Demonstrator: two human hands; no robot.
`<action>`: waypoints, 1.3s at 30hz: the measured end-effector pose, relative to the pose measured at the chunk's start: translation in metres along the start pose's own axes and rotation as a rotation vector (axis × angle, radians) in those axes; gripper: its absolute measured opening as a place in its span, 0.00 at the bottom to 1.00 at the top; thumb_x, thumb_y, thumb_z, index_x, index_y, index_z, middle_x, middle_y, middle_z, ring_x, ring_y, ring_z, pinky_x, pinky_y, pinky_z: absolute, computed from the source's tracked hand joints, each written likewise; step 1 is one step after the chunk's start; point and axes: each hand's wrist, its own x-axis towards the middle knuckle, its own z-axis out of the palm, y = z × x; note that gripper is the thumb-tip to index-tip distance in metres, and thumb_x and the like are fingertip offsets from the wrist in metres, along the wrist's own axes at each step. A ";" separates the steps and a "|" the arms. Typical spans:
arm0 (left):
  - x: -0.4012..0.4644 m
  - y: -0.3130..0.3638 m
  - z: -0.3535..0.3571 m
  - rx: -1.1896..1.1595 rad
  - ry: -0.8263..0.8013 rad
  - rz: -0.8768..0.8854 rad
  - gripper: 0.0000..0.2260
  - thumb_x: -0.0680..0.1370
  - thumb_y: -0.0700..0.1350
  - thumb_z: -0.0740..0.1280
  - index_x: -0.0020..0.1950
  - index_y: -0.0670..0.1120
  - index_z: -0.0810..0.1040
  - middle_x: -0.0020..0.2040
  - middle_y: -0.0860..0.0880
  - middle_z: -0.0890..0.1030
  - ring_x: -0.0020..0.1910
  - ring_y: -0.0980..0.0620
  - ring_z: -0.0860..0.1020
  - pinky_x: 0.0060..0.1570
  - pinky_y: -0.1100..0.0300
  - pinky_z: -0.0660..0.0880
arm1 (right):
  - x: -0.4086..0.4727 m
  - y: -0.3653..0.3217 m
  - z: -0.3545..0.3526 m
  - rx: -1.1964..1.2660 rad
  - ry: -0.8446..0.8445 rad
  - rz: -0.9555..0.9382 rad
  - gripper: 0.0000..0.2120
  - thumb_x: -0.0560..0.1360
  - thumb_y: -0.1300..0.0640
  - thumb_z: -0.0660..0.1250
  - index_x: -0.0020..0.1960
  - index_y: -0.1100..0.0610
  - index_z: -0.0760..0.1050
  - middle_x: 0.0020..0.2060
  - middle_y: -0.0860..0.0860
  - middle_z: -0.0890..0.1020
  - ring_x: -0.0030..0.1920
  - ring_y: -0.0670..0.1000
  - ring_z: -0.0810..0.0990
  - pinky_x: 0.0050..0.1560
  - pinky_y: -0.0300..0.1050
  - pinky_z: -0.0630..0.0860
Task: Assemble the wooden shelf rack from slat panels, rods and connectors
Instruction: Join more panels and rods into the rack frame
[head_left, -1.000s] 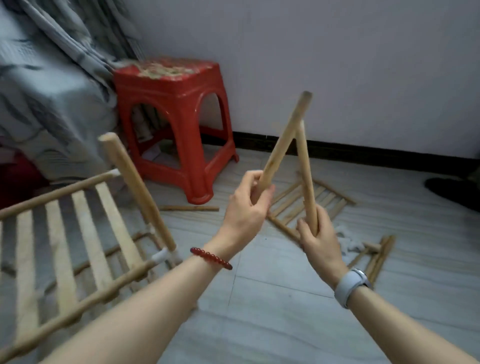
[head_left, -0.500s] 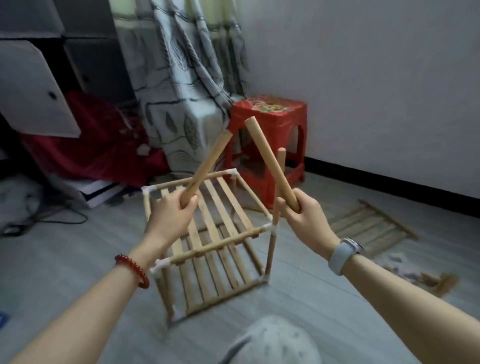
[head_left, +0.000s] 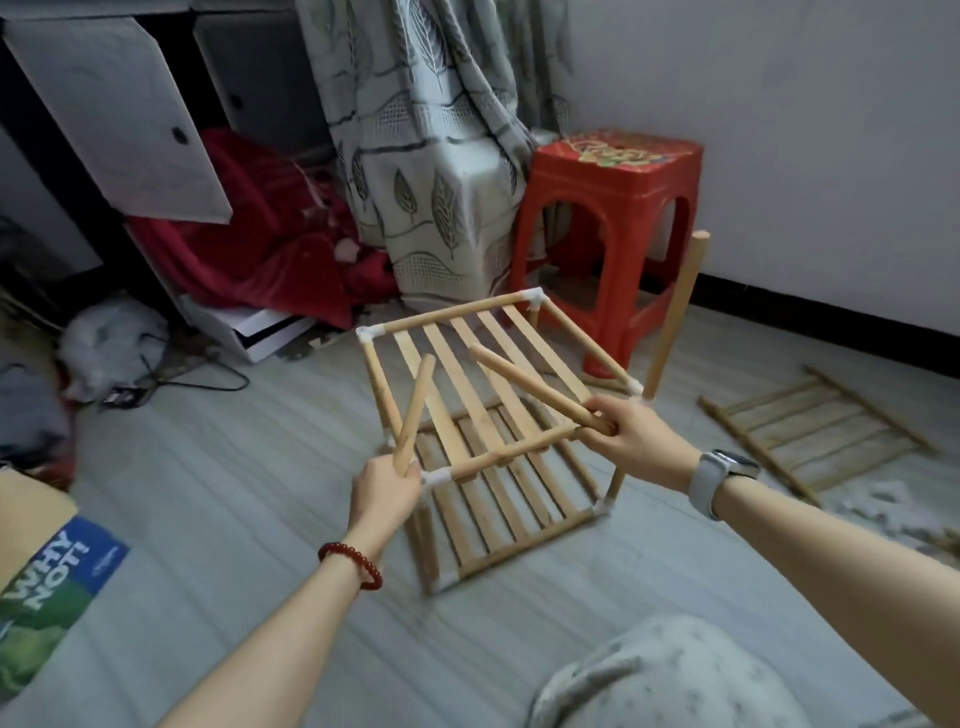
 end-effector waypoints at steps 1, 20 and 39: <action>-0.003 0.005 0.005 0.012 -0.051 0.034 0.10 0.77 0.46 0.63 0.47 0.45 0.83 0.49 0.42 0.83 0.54 0.42 0.78 0.50 0.58 0.71 | -0.002 0.003 -0.005 -0.019 -0.009 0.025 0.01 0.76 0.56 0.64 0.46 0.53 0.73 0.31 0.47 0.73 0.30 0.43 0.70 0.29 0.34 0.65; -0.051 0.169 0.190 0.026 -0.304 0.586 0.07 0.79 0.47 0.61 0.51 0.49 0.78 0.46 0.50 0.77 0.51 0.49 0.74 0.59 0.50 0.69 | -0.068 0.124 -0.091 0.609 0.695 0.380 0.04 0.80 0.59 0.58 0.48 0.52 0.69 0.34 0.51 0.70 0.34 0.49 0.69 0.36 0.41 0.71; -0.041 0.159 0.212 0.244 -0.280 0.710 0.10 0.80 0.55 0.59 0.52 0.56 0.78 0.36 0.57 0.76 0.37 0.55 0.70 0.46 0.57 0.57 | -0.044 0.137 -0.084 0.790 0.765 0.246 0.06 0.81 0.62 0.57 0.47 0.52 0.67 0.36 0.53 0.75 0.41 0.53 0.80 0.56 0.57 0.77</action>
